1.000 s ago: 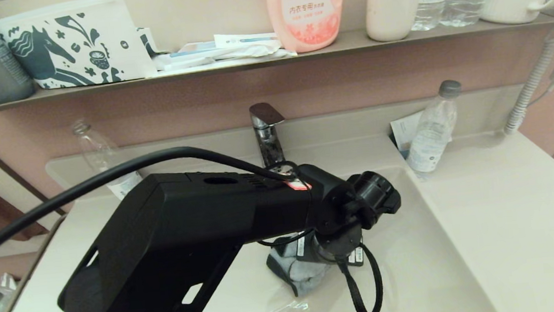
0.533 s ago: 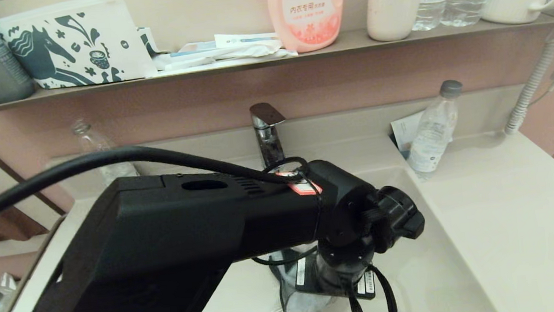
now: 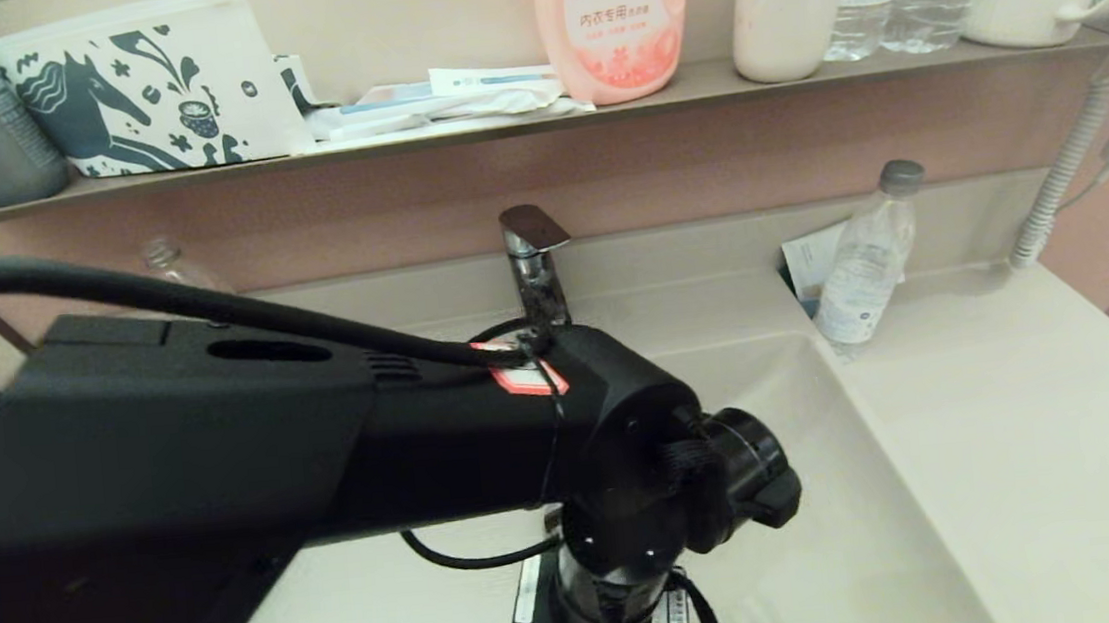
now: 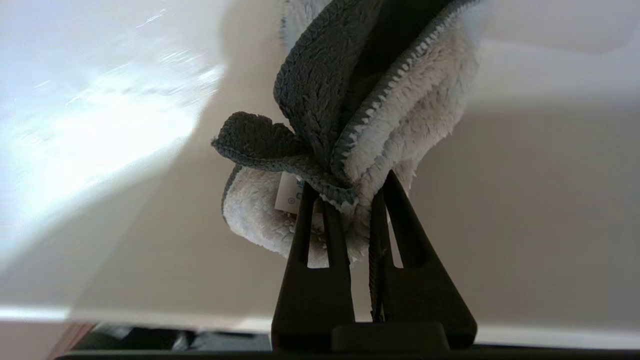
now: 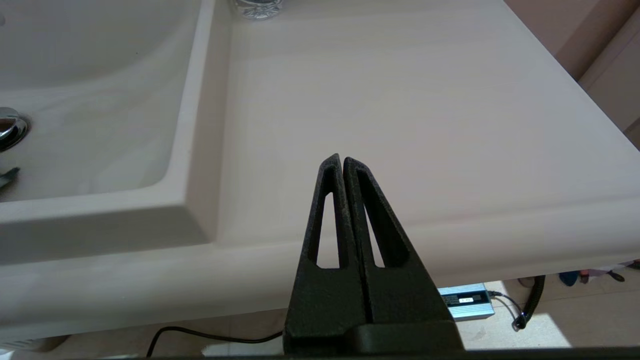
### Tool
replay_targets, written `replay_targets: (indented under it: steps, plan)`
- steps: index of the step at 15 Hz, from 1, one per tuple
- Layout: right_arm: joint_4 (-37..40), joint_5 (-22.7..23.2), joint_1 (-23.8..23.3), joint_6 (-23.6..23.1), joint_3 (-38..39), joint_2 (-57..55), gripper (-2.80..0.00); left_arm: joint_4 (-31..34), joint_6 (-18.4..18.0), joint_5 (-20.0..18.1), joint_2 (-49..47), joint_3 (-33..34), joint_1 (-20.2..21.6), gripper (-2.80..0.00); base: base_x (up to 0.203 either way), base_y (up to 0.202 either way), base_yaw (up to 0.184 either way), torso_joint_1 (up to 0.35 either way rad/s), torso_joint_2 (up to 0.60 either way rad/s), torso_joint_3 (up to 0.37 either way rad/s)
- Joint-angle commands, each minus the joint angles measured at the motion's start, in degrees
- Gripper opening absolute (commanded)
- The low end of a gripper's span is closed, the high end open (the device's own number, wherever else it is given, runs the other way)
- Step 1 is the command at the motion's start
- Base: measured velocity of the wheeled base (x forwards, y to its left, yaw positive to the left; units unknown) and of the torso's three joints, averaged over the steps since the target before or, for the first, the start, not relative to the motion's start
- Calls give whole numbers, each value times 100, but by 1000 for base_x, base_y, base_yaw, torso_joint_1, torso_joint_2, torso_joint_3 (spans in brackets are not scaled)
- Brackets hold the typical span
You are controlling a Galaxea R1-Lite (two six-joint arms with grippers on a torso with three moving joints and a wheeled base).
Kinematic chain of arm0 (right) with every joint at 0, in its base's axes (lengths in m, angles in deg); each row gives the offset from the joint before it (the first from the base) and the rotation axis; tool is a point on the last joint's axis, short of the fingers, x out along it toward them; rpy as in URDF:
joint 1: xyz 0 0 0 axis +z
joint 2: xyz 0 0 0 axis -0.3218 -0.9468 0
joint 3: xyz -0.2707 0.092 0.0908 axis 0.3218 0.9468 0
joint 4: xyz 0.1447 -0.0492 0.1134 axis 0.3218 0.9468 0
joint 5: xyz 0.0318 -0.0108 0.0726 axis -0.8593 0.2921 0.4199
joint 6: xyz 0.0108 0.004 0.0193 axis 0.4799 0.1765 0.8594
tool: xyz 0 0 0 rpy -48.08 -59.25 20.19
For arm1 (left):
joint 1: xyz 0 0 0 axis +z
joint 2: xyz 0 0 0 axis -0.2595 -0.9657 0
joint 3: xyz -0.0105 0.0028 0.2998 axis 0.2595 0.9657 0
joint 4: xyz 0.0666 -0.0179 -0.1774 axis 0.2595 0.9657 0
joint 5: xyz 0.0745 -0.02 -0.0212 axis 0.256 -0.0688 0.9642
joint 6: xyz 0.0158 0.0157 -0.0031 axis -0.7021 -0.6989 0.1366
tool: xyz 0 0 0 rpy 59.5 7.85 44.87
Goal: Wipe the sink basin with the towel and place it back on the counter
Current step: Wipe the sink
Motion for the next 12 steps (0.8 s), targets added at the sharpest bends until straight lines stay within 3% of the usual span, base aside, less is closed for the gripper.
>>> replay_targets:
  steps: [1,4,7,10,12]
  plan:
    - [-1,-1,1,0,0,-7,-280,-19,22,24,655,574,123,-280,0,0,0,0,0,0]
    - [-1,-1,1,-1,0,-7,-280,-52,-50,197,1611,1095,167,-280,0,0,0,0,0,0]
    - [-1,-1,1,-1,0,-7,-280,-63,-416,637,2561,1397,415,-280,0,0,0,0,0,0]
    - [-1,-1,1,-1,0,-7,-280,-389,-1049,862,3321,1518,966,-280,0,0,0,0,0,0]
    - [-1,-1,1,5,0,-7,-280,-1246,-1569,879,3713,1953,1521,-280,0,0,0,0,0,0]
